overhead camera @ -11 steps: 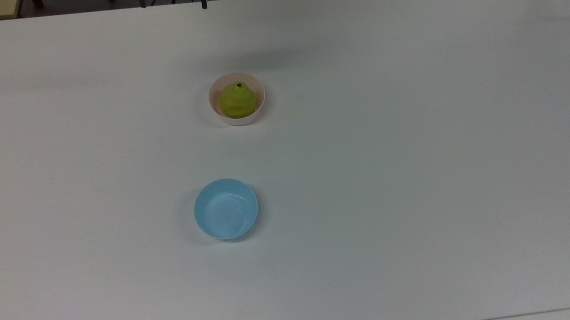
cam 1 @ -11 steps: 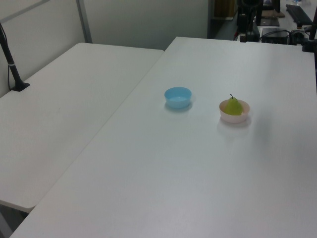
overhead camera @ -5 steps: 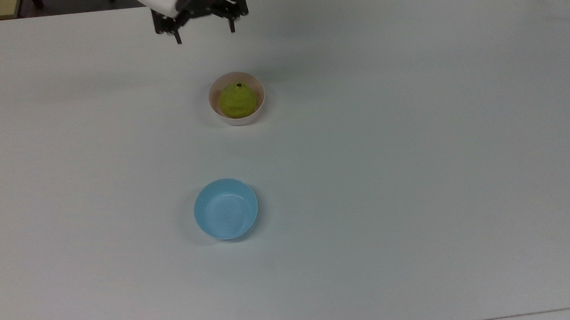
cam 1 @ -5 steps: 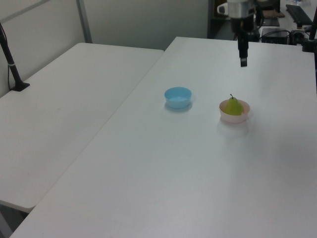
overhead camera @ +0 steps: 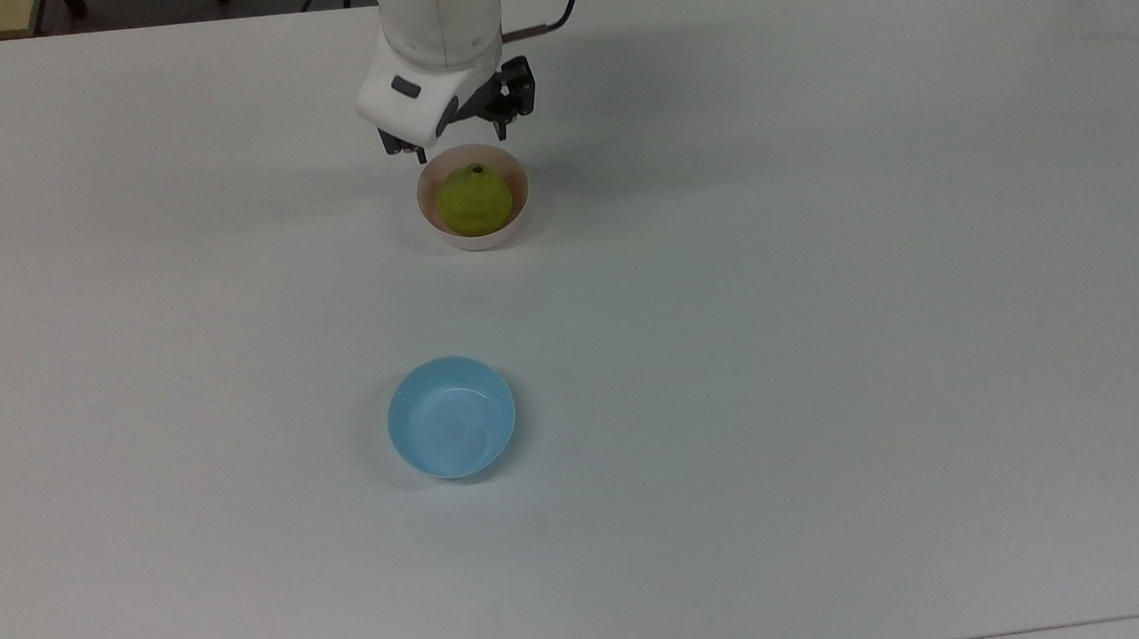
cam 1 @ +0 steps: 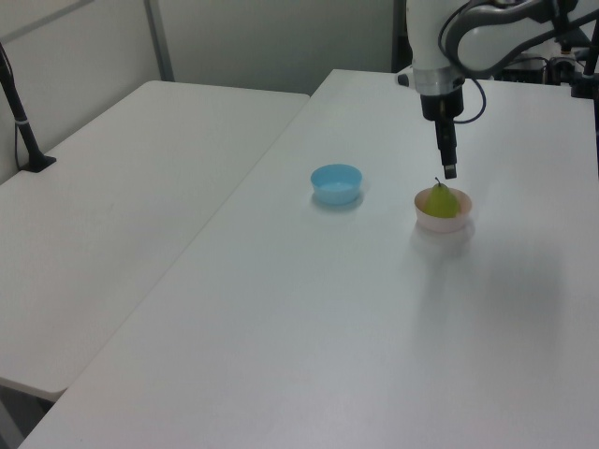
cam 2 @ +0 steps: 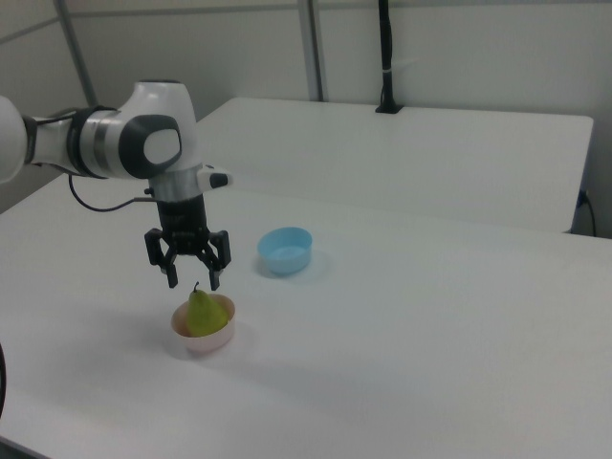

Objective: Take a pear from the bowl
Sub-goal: 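Move the open gripper over the pink bowl and lower onto the pear, then close the gripper around the green pear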

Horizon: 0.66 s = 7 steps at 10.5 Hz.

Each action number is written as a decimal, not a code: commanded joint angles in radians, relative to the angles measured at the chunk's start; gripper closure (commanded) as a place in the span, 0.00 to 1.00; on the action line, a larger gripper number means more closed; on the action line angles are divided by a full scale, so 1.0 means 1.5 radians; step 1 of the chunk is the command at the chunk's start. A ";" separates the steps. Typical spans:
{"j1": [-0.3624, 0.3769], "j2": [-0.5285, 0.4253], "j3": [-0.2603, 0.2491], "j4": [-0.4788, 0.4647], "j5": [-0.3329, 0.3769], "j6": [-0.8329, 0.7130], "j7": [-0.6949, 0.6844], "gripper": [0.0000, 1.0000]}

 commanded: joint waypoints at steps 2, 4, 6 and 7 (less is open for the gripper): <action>0.009 0.048 -0.004 -0.017 -0.020 0.062 -0.005 0.19; 0.009 0.053 -0.004 -0.033 -0.027 0.084 0.000 0.19; 0.011 0.062 -0.003 -0.047 -0.035 0.099 0.003 0.22; 0.018 0.068 -0.004 -0.047 -0.040 0.102 0.003 0.23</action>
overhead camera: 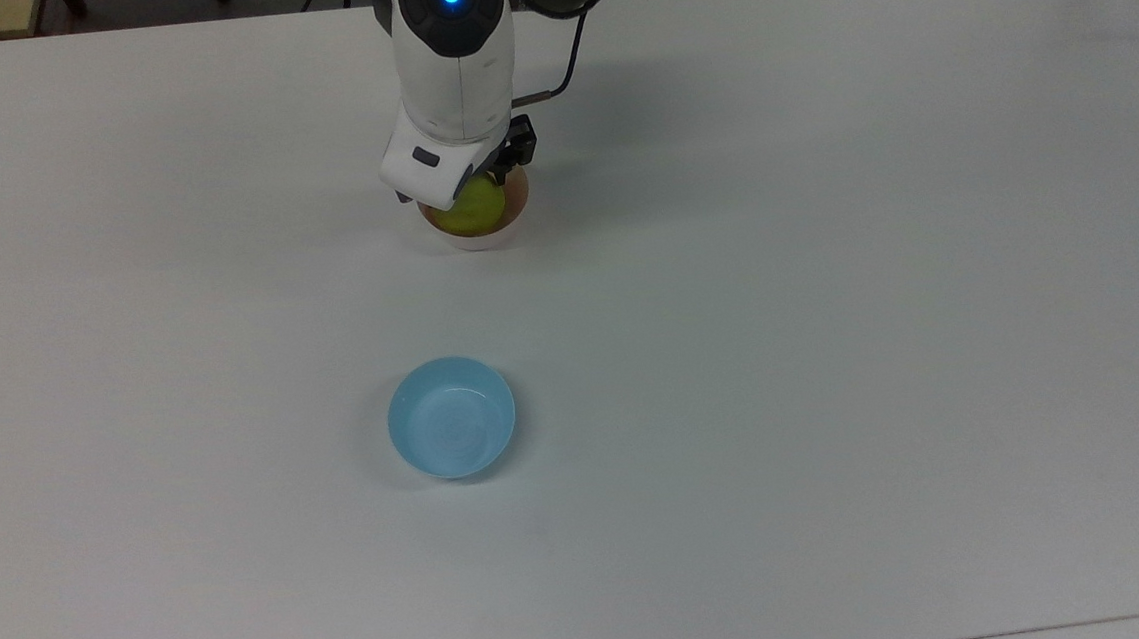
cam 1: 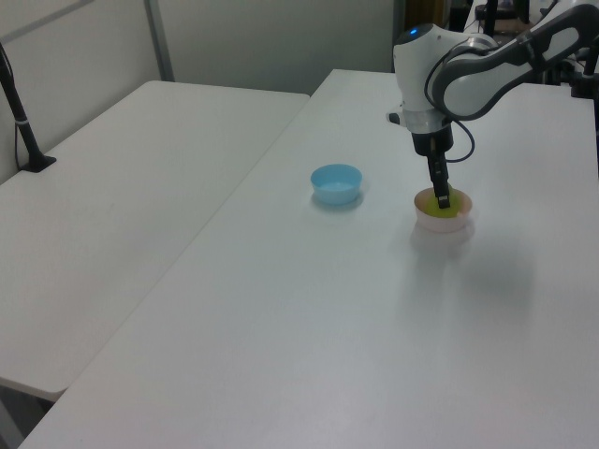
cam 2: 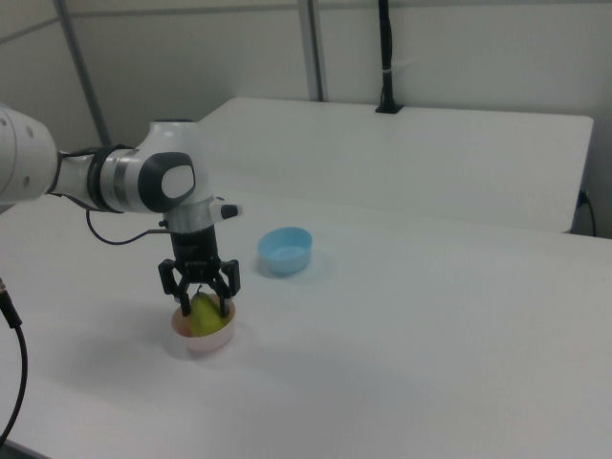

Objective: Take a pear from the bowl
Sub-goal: 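Close the gripper around the green pear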

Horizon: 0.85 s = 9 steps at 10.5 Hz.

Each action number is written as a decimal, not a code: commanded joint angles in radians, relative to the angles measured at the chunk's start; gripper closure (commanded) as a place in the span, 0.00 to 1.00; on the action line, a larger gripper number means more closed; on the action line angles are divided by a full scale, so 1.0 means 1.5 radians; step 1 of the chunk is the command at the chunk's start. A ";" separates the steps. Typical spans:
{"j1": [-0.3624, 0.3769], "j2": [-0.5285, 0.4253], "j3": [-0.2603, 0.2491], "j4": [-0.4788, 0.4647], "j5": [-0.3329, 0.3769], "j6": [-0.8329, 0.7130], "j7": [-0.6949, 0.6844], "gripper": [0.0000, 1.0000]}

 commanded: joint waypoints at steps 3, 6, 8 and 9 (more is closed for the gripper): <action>0.017 0.000 -0.004 -0.021 -0.017 0.026 0.002 0.47; 0.018 -0.031 0.000 -0.008 -0.017 -0.014 0.031 0.53; 0.022 -0.041 0.002 0.022 -0.016 -0.059 0.034 0.53; 0.022 -0.047 0.002 0.045 -0.015 -0.090 0.041 0.53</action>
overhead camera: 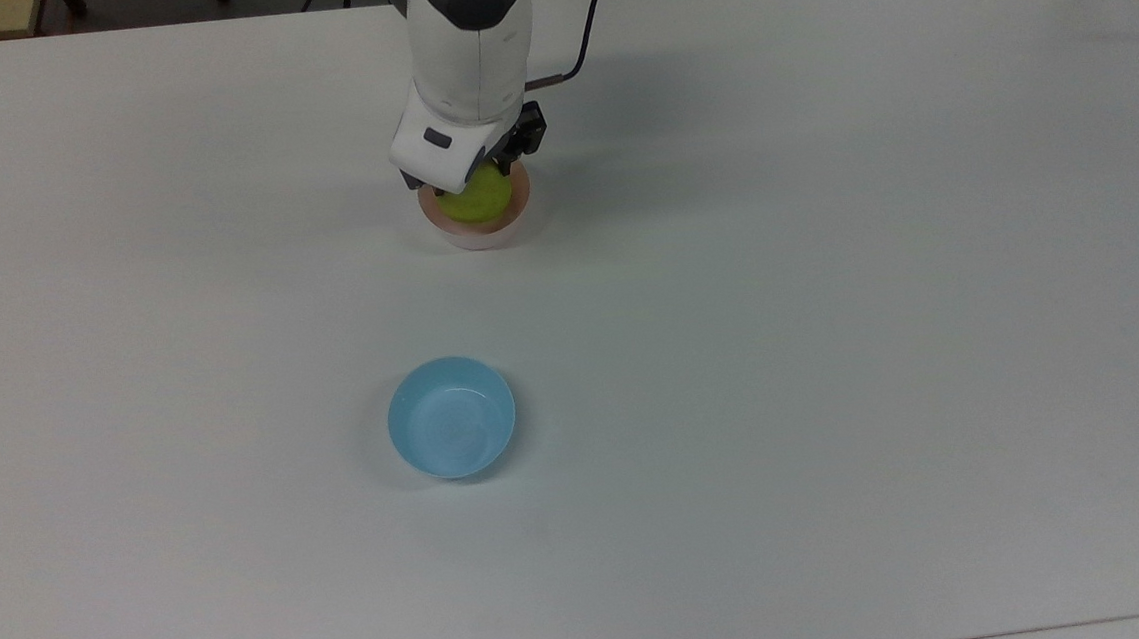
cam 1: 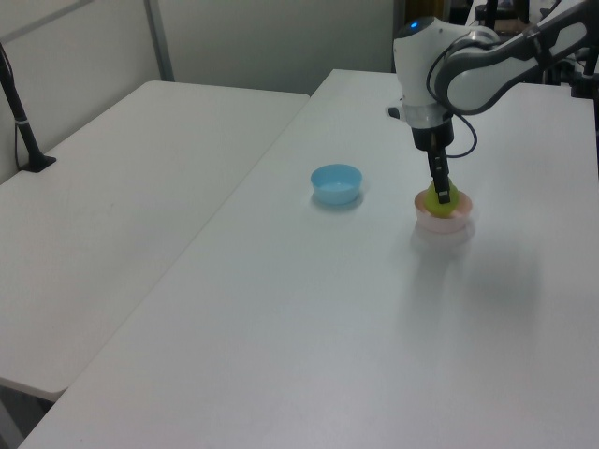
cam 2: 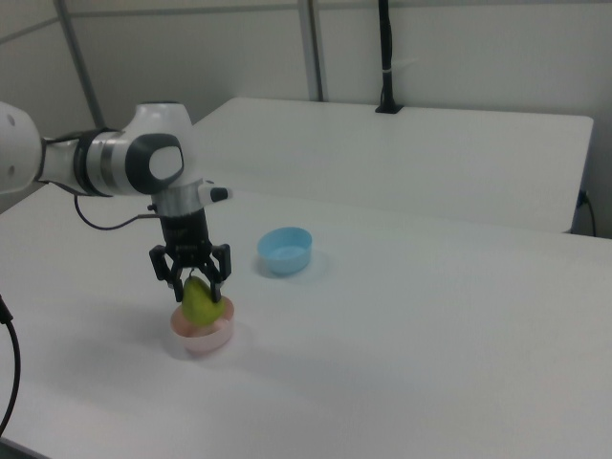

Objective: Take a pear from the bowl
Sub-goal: 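Close the gripper around the green pear, then lift the green pear up out of the pink bowl, then carry the pear away from the pink bowl and lower it to the table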

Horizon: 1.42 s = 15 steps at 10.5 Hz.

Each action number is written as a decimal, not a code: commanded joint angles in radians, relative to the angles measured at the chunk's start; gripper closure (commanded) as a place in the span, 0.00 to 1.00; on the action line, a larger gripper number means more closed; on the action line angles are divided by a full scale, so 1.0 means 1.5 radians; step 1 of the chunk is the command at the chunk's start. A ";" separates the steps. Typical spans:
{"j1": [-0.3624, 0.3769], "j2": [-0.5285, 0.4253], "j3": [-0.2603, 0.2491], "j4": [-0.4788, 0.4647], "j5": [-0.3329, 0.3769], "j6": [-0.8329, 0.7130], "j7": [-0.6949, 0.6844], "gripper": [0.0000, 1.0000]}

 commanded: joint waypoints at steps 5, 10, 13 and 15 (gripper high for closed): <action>-0.072 -0.039 -0.015 0.072 -0.012 -0.093 -0.040 0.53; -0.225 0.043 -0.015 0.071 -0.046 0.031 -0.128 0.53; -0.248 0.081 -0.020 0.071 -0.062 0.060 -0.128 0.39; -0.248 0.068 -0.021 0.071 -0.068 0.053 -0.122 0.00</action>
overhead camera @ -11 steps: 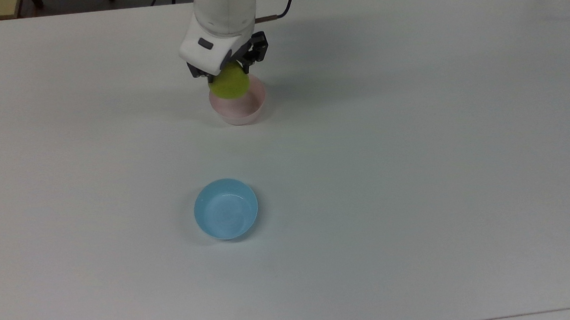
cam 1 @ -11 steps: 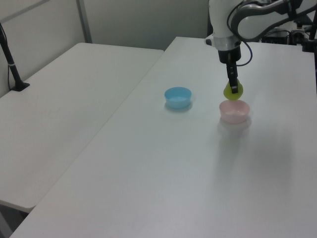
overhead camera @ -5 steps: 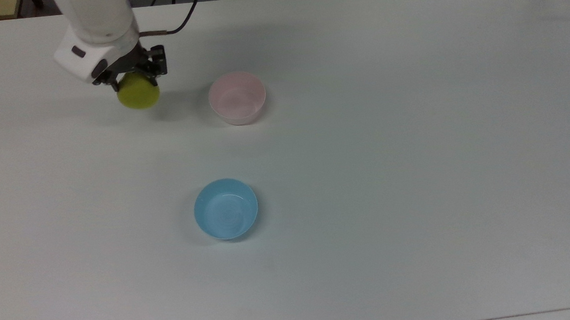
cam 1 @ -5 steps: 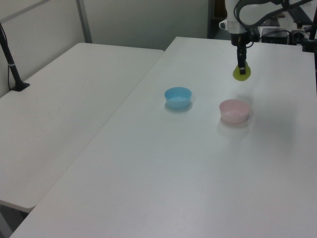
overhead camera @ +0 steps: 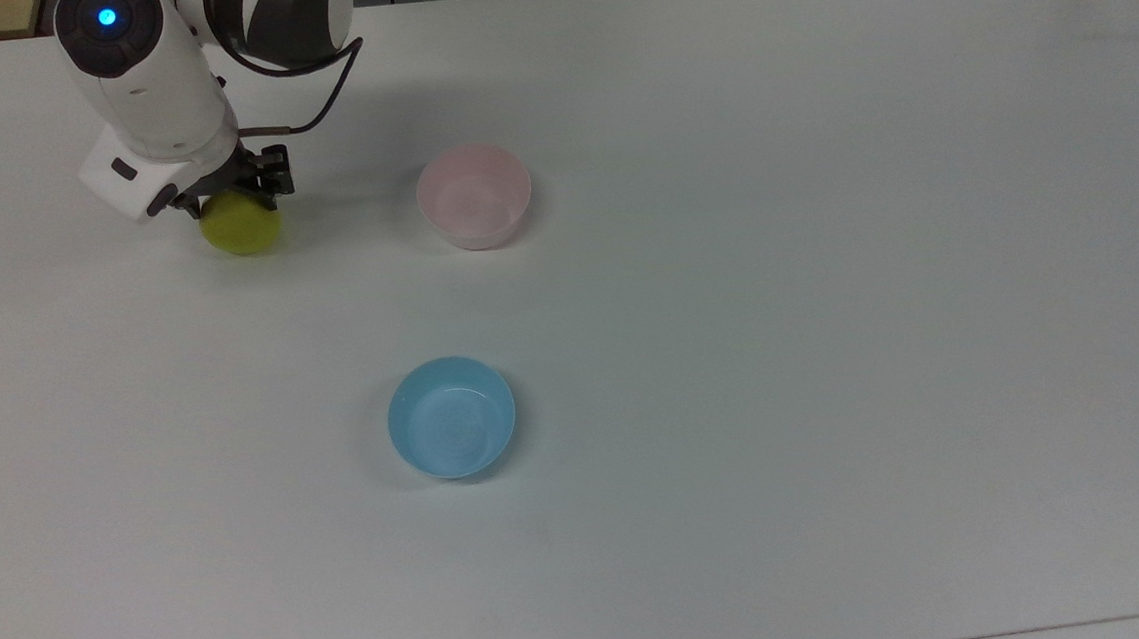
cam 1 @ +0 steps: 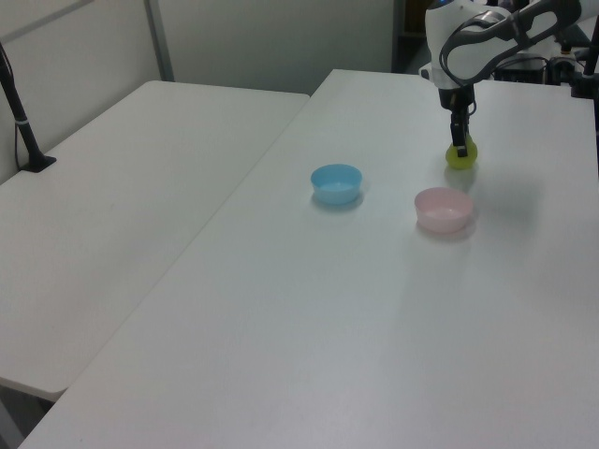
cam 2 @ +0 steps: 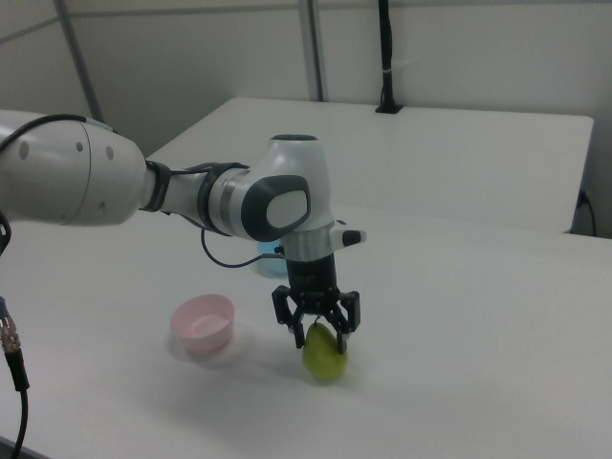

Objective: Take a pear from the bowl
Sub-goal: 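Carry the pear away from the pink bowl and lower it to the table, then open the gripper, release the pear, and raise the gripper away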

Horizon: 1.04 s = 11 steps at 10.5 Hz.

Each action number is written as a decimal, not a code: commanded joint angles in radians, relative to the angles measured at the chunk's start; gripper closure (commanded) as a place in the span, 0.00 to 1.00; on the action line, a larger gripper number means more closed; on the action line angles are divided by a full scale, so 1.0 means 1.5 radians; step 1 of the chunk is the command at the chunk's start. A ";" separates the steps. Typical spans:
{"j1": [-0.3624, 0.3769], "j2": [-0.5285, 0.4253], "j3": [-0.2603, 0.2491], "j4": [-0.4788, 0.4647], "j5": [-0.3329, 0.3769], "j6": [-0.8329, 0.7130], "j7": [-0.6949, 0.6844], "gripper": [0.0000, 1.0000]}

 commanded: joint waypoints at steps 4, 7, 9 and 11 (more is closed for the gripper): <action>0.047 -0.097 0.001 0.030 -0.003 -0.073 0.031 0.00; 0.143 -0.123 0.008 0.101 -0.001 -0.163 0.162 0.00; 0.200 -0.166 0.008 0.099 0.001 -0.175 0.277 0.00; 0.232 -0.204 0.003 0.097 0.045 -0.183 0.352 0.00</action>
